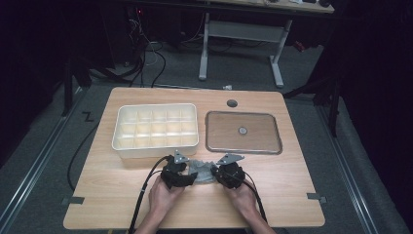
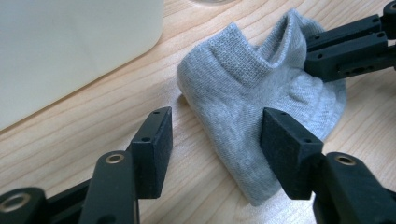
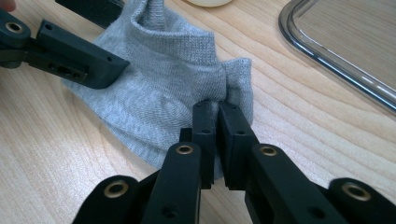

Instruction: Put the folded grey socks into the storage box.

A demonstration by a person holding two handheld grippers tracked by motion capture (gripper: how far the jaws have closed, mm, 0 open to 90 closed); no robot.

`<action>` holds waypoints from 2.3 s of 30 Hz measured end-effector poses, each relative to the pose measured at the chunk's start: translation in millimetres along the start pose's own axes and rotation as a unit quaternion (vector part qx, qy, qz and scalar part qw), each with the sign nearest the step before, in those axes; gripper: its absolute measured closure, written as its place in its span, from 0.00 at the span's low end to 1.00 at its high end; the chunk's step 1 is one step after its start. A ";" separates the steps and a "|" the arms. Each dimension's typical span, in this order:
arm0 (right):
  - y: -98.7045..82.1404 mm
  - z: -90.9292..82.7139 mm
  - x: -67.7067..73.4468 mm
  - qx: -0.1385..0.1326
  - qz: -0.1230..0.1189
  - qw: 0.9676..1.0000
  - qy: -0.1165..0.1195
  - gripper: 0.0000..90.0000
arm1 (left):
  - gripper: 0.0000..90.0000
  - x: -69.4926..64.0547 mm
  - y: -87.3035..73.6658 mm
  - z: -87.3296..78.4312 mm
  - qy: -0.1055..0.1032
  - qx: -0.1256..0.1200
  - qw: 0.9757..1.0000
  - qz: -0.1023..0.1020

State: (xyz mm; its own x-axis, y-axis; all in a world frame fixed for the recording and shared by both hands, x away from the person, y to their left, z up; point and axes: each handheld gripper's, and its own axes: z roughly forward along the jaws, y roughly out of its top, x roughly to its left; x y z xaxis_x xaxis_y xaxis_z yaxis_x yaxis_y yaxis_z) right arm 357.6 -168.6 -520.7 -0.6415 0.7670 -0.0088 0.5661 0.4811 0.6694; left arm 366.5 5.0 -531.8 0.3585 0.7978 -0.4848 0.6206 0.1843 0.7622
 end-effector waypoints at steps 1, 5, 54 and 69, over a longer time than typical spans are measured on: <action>0.3 0.2 0.2 0.000 -0.001 1.000 0.000 0.95 | 0.49 -0.2 -0.3 -0.5 0.001 -0.001 1.000 -0.003; 0.9 1.3 0.9 -0.003 0.000 1.000 0.004 0.93 | 0.49 0.6 -0.2 -3.8 0.004 0.006 1.000 -0.006; 29.2 18.8 13.7 0.000 -0.030 0.999 0.036 0.95 | 0.66 27.3 21.7 2.4 -0.041 -0.009 0.987 -0.152; 34.4 6.8 13.0 -0.023 -0.024 0.999 0.034 0.94 | 0.92 20.3 20.8 -3.2 -0.053 -0.010 0.991 -0.126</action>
State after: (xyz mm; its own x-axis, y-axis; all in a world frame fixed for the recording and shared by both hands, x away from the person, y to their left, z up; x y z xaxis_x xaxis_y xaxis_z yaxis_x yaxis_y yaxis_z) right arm 372.2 -139.2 -502.9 -0.7020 0.7122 0.0087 0.5104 0.4944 0.7036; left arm 384.5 26.8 -524.5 0.2664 0.6606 -0.7019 0.6859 0.3817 0.6196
